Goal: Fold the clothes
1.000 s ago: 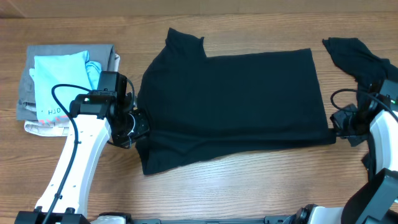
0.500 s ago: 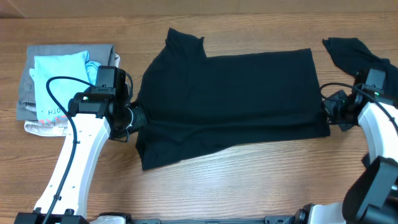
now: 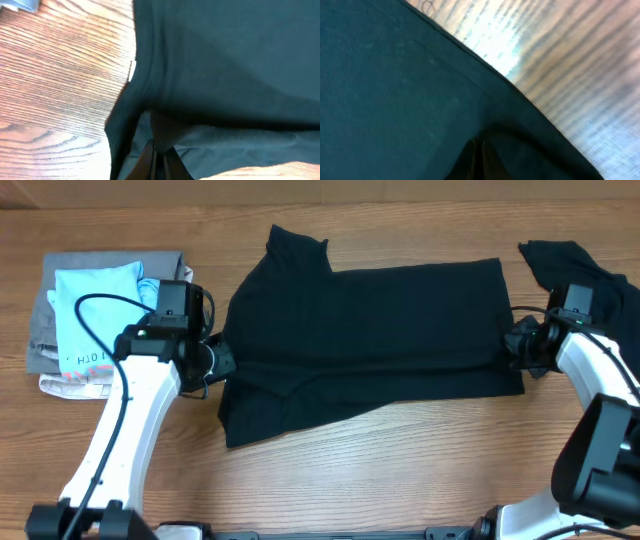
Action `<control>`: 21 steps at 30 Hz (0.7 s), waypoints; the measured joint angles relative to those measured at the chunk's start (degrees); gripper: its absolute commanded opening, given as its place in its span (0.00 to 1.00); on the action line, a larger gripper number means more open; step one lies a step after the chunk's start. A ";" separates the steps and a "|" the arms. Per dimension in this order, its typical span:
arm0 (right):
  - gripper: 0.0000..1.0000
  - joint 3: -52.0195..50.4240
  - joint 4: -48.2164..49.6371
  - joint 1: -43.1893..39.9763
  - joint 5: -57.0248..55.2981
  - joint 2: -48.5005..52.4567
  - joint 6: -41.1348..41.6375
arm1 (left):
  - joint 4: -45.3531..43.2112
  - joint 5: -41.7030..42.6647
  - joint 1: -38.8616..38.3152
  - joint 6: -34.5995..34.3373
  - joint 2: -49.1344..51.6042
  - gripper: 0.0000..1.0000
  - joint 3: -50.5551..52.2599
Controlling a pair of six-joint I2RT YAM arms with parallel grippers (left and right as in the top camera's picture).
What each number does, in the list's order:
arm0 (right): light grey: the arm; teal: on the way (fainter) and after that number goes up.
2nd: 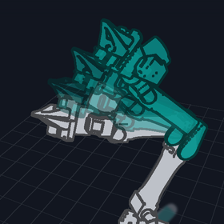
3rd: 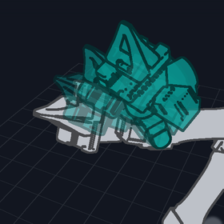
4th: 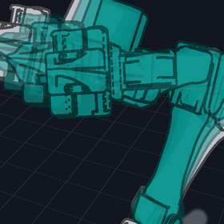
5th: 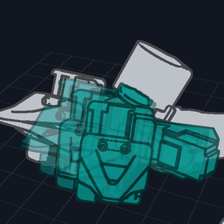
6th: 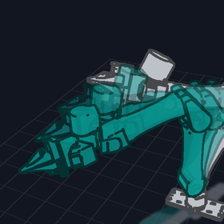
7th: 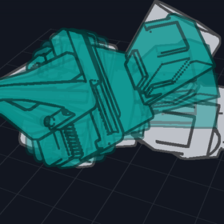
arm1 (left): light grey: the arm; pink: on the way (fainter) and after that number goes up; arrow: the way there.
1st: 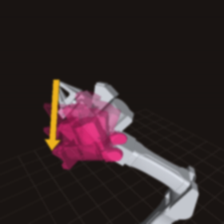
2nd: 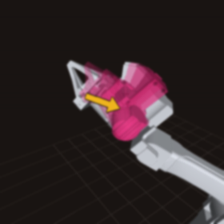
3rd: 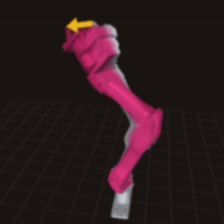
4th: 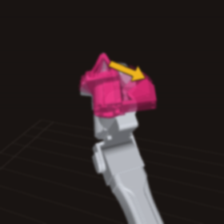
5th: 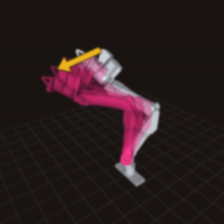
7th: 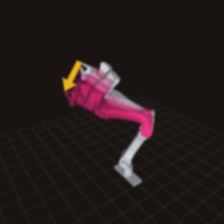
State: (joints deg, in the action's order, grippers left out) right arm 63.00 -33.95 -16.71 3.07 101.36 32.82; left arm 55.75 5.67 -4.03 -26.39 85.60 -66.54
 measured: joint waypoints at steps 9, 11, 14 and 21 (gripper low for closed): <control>0.04 0.02 4.39 1.03 0.07 0.66 -0.02 | -2.58 -0.42 0.00 0.00 9.29 0.04 0.00; 0.04 0.02 5.38 1.03 0.07 0.66 -0.02 | -3.26 -0.42 0.00 0.00 10.49 0.04 0.00; 0.08 0.02 7.02 1.03 0.07 0.66 0.07 | -3.89 -0.42 0.00 0.00 11.15 0.04 0.00; 0.08 0.02 9.35 1.05 0.07 1.68 0.00 | -4.61 -0.42 0.00 0.00 11.15 0.04 0.00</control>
State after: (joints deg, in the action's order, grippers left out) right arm 63.02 -24.60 -15.66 3.14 103.04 32.82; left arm 51.13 5.26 -4.03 -26.39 96.75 -66.54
